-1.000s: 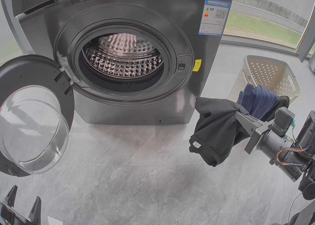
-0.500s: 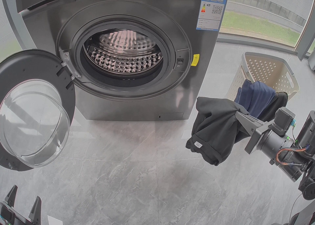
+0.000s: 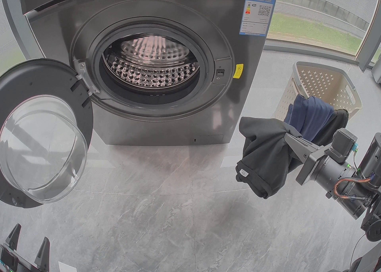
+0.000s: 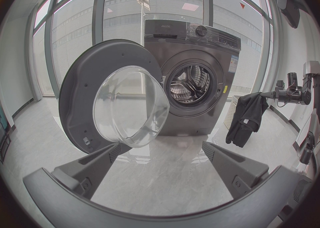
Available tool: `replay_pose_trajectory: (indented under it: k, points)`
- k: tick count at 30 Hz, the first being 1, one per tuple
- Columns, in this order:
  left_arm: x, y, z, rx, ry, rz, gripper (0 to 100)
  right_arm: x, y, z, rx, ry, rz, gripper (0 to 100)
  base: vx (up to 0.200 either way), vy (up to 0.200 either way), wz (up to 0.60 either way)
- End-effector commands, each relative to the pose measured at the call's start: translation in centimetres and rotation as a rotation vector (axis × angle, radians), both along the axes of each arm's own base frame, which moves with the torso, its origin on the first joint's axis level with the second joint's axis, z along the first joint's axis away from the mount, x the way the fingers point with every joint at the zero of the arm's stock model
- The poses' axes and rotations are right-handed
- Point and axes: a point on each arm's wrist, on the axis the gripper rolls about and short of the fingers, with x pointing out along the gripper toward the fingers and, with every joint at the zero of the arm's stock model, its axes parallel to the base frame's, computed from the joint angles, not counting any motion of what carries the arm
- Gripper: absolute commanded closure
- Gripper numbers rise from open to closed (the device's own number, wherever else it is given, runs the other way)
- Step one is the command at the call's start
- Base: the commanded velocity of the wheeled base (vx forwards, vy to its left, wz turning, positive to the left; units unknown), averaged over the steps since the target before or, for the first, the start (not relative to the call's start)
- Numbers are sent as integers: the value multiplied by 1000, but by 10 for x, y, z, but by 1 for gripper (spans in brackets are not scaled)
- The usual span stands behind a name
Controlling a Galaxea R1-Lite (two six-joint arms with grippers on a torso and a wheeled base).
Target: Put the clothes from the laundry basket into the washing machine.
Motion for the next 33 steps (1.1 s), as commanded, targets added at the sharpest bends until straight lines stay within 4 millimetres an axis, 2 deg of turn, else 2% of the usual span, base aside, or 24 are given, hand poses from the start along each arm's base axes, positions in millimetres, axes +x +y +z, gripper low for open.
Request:
replay_pose_trajectory:
  k: [1,6,12,13,17,24,33]
  points:
    - [0,0,-5,-1,-2,0,0,0,0,0,1,-1,1,100,0,0,0]
    - [0,0,-5,1,-2,0,0,1,2,-1,-3,5,4,100,0,0,0]
    - [0,0,-4,4,-4,-1,0,10,13,-1,4,10,18,100,0,0,0]
    - [0,0,-4,4,-4,-1,0,13,18,7,19,-11,28,100,0,0,0]
    - [0,0,-4,7,-4,-1,0,15,24,17,44,-42,42,100,0,0,0]
    - [0,0,-4,9,-4,-1,0,18,28,18,46,-44,49,100,0,171,0]
    - [0,0,-5,7,-4,0,0,24,36,11,36,-27,57,100,0,0,0]
